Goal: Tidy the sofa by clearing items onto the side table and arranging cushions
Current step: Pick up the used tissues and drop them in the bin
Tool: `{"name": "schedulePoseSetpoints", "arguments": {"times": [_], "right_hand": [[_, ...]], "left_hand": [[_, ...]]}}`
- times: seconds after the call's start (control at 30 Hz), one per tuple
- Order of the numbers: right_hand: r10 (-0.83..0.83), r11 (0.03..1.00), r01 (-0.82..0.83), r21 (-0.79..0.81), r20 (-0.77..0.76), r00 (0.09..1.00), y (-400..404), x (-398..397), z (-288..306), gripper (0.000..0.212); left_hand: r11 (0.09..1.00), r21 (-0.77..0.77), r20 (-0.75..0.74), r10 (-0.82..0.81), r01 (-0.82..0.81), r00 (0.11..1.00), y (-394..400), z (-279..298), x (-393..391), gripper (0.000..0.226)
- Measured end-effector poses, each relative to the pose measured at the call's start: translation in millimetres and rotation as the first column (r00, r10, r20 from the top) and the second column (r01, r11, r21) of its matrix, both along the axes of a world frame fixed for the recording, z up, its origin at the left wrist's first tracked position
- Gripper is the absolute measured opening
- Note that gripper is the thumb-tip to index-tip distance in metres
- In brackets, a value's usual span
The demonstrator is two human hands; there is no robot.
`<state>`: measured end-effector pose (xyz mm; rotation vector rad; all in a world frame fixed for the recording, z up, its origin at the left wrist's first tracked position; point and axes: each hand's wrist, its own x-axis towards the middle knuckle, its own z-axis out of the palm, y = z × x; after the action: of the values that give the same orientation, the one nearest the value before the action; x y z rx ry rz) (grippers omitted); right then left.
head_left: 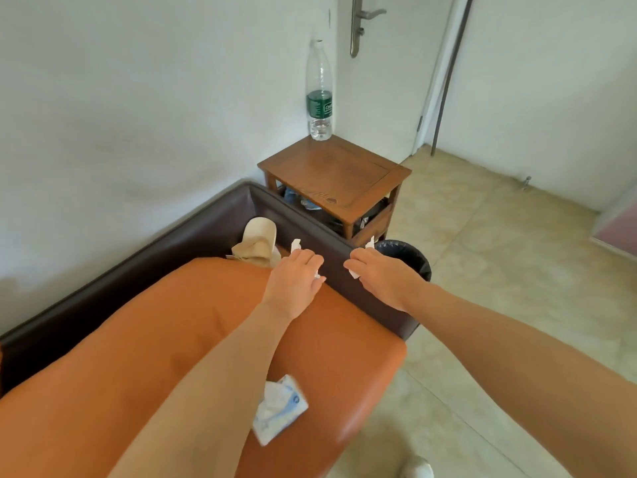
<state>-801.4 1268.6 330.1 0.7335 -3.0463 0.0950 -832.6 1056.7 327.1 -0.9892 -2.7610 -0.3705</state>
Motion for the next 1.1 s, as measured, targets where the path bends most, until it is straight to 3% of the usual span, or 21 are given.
{"name": "schedulePoseSetpoints", "arguments": {"times": [0.23,0.53,0.77,1.1], "right_hand": [[-0.006,1.000,0.006,-0.016,0.047,0.999,125,-52,-20,0.037],[-0.080,0.996,0.086,-0.035,0.134,0.988,245,-117,-47,0.044],[-0.082,0.996,0.091,-0.025,0.235,0.968,300,-186,-106,0.041],[0.000,0.999,0.019,-0.040,0.423,0.906,337,-253,-243,0.049]], "left_hand": [[0.992,0.080,0.117,0.089,-0.098,0.989,131,-10,-45,0.032],[0.994,0.068,0.261,0.065,-0.085,0.963,252,-46,-114,0.038],[0.993,0.036,0.419,0.090,-0.116,0.904,321,-115,-183,0.045],[0.976,-0.071,0.585,0.209,-0.208,0.783,372,-242,-234,0.051]]}}
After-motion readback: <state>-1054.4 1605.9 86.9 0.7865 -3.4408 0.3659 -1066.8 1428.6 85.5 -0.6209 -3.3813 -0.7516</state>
